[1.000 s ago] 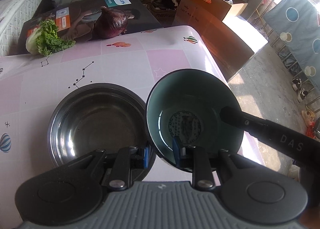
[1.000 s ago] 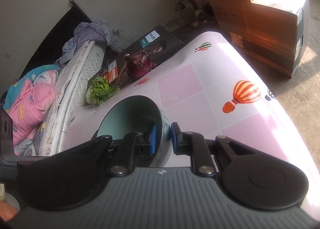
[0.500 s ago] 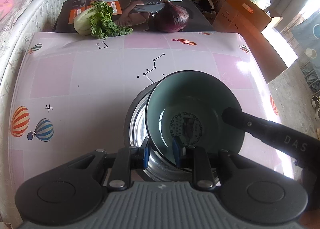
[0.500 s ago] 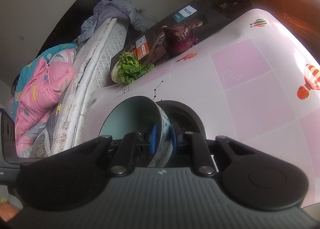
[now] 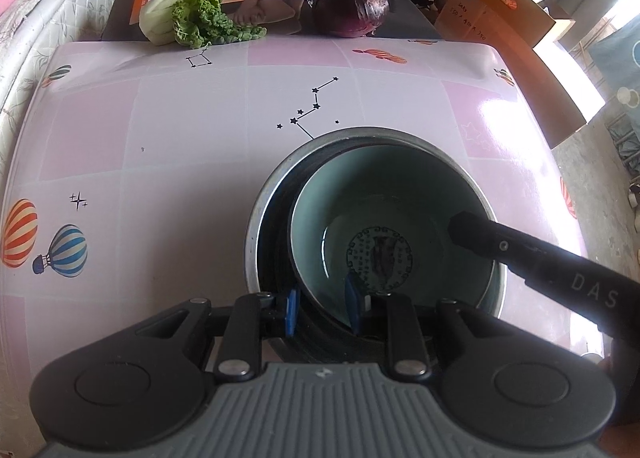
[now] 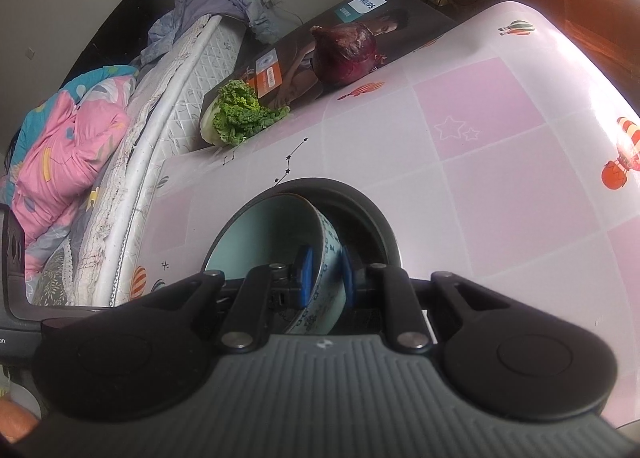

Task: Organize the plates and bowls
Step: 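Lower the green bowl into the steel bowl and open both tools, then raise both tools away from the nested green and steel bowls, then close the left tool on the large steel bowl rim while the right tool grips its opposite rim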

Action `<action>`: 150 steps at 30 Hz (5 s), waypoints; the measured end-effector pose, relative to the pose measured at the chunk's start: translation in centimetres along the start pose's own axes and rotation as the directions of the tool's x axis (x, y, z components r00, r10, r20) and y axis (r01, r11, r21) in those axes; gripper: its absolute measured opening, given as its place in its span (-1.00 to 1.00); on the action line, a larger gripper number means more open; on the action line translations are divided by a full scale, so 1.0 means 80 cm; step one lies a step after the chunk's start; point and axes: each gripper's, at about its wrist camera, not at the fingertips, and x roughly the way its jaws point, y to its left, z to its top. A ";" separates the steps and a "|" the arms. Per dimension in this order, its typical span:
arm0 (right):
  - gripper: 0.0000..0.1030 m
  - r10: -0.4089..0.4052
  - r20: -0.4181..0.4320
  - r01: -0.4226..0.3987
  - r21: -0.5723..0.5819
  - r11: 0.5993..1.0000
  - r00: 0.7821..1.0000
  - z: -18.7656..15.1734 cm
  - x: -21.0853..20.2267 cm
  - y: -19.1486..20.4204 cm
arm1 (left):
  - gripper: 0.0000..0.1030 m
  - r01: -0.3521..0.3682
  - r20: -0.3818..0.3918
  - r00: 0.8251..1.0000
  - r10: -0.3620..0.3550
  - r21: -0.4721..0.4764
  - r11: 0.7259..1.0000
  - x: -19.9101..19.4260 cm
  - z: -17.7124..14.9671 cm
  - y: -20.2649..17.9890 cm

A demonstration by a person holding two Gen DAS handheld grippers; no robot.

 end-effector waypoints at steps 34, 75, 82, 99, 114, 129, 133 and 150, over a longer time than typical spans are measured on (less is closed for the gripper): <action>0.61 0.080 0.260 -0.034 -0.175 0.984 0.962 -0.052 -0.205 0.043 | 0.69 0.134 0.333 0.928 -0.167 0.120 0.984 -0.181 -0.092 0.057; 0.98 -0.287 0.316 0.368 -0.237 0.899 0.904 -0.395 -0.285 0.127 | 1.00 0.048 0.477 0.877 -0.059 0.035 0.998 -0.190 -0.398 0.211; 0.98 -0.183 0.285 0.246 -0.206 0.947 0.941 -0.397 -0.263 0.127 | 1.00 0.018 0.512 0.856 -0.069 0.104 0.994 -0.185 -0.414 0.194; 0.63 -0.103 0.289 0.172 -0.226 0.959 0.952 -0.420 -0.215 0.159 | 1.00 -0.051 0.493 0.870 -0.022 0.134 0.990 -0.170 -0.406 0.206; 0.98 -0.191 0.479 0.403 -0.391 0.827 0.857 -0.405 -0.266 0.198 | 1.00 -0.048 0.510 0.860 -0.024 0.128 0.991 -0.176 -0.399 0.213; 0.88 -0.036 0.241 0.117 -0.328 0.937 0.970 -0.419 -0.220 0.182 | 0.99 -0.068 0.500 0.866 -0.003 0.125 0.990 -0.174 -0.397 0.211; 0.69 -0.022 0.193 0.075 -0.270 0.960 0.981 -0.428 -0.201 0.172 | 0.99 -0.075 0.499 0.866 0.001 0.128 0.989 -0.174 -0.397 0.213; -0.05 -0.026 0.161 0.064 -0.233 0.970 0.987 -0.431 -0.171 0.177 | 0.60 -0.033 0.398 0.917 -0.013 0.107 0.994 -0.150 -0.377 0.227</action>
